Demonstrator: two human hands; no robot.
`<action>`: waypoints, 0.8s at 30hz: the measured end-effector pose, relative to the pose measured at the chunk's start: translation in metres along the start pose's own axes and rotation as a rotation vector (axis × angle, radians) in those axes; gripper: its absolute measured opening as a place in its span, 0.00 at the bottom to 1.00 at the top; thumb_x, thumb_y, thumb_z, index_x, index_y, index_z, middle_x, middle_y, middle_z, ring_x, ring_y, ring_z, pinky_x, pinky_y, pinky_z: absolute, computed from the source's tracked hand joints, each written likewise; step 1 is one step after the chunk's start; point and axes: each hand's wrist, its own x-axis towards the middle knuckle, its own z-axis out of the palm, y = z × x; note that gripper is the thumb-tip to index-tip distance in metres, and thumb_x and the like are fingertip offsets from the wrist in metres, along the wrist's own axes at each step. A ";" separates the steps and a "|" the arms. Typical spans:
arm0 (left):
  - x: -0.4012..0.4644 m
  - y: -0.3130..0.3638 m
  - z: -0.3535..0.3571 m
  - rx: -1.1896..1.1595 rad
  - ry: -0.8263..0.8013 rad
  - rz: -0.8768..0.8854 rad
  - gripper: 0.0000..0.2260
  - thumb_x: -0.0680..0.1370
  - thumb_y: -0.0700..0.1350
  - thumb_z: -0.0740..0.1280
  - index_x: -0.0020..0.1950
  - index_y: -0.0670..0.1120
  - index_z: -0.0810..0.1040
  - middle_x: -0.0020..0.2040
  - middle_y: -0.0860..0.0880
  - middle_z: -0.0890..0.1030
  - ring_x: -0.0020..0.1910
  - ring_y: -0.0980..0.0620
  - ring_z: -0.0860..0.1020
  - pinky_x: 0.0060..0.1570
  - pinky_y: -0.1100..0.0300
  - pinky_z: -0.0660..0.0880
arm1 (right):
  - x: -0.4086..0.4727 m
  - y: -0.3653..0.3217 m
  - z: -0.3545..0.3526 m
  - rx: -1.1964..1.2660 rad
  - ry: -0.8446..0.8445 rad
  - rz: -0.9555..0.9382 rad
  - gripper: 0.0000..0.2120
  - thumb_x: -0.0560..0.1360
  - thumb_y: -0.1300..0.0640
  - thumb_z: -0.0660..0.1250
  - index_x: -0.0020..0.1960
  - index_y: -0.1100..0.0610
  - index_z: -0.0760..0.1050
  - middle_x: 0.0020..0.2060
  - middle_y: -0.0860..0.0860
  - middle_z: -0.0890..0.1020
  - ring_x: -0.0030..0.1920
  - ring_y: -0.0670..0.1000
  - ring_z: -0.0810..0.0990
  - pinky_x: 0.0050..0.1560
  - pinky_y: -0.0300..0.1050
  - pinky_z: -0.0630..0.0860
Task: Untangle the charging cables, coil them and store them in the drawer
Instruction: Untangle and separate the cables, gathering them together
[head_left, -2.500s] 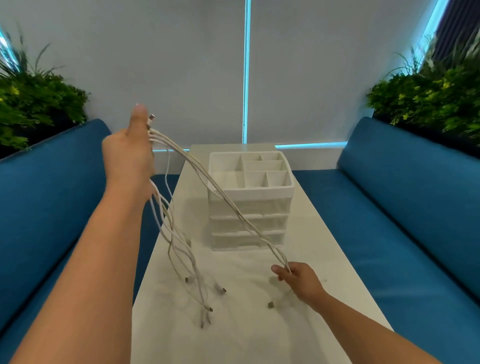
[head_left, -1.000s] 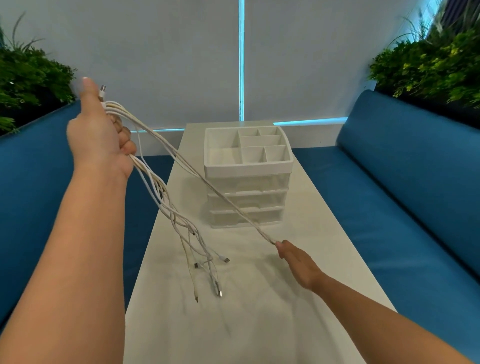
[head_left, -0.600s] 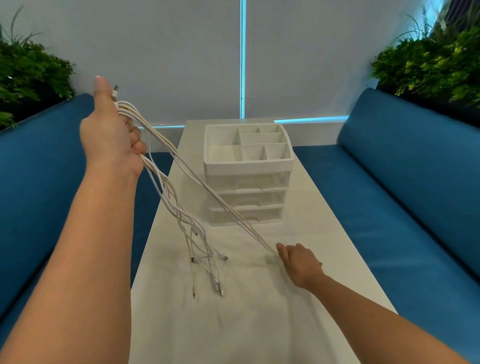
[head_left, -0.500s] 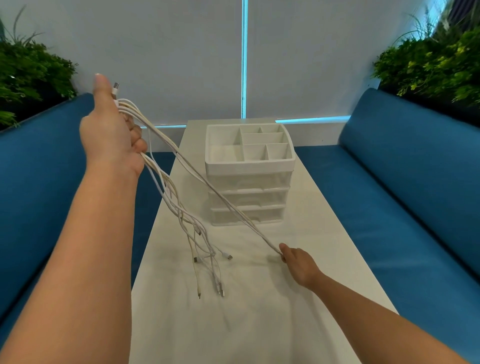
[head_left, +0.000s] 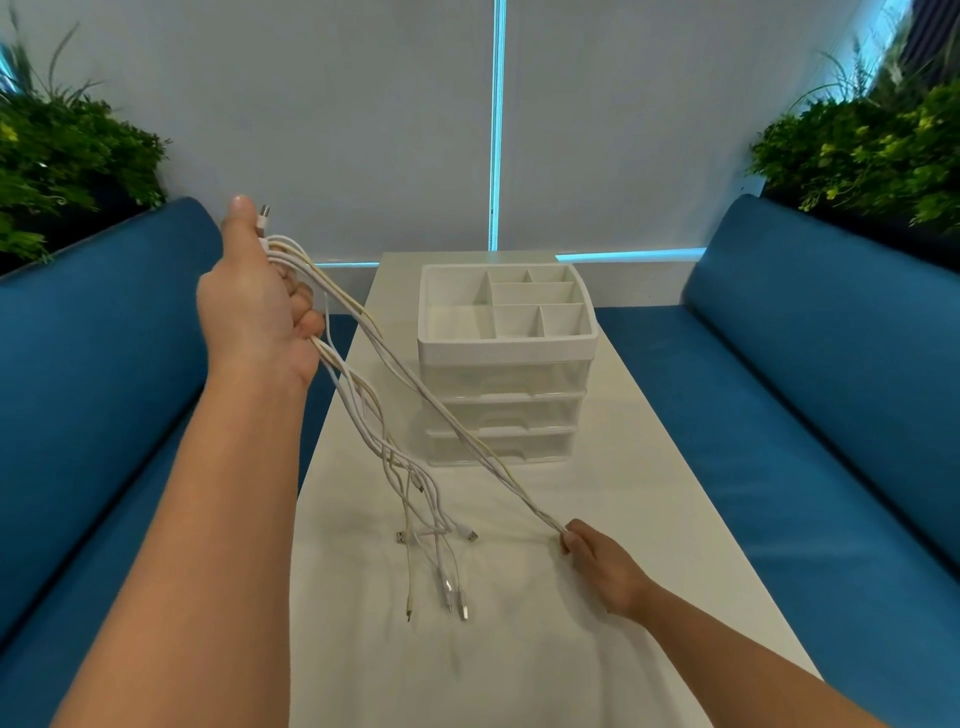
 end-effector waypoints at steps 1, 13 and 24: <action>-0.001 -0.001 0.000 -0.004 0.002 -0.004 0.18 0.80 0.57 0.65 0.34 0.50 0.66 0.25 0.54 0.62 0.22 0.56 0.57 0.23 0.62 0.53 | 0.002 0.000 -0.001 -0.021 0.005 0.034 0.15 0.84 0.50 0.51 0.43 0.53 0.70 0.35 0.45 0.74 0.36 0.45 0.71 0.43 0.40 0.67; -0.007 -0.004 0.002 -0.026 -0.012 -0.016 0.20 0.80 0.56 0.65 0.31 0.50 0.65 0.22 0.54 0.62 0.22 0.56 0.57 0.23 0.61 0.53 | 0.020 -0.025 -0.019 0.354 0.106 0.331 0.13 0.80 0.52 0.64 0.41 0.57 0.80 0.27 0.49 0.68 0.25 0.48 0.63 0.25 0.38 0.59; -0.008 -0.005 0.005 -0.024 -0.018 -0.025 0.21 0.79 0.57 0.65 0.32 0.50 0.64 0.23 0.54 0.61 0.23 0.56 0.56 0.23 0.61 0.53 | 0.027 -0.029 -0.017 -0.095 0.029 0.272 0.15 0.83 0.48 0.55 0.45 0.54 0.75 0.38 0.52 0.77 0.34 0.51 0.76 0.37 0.46 0.73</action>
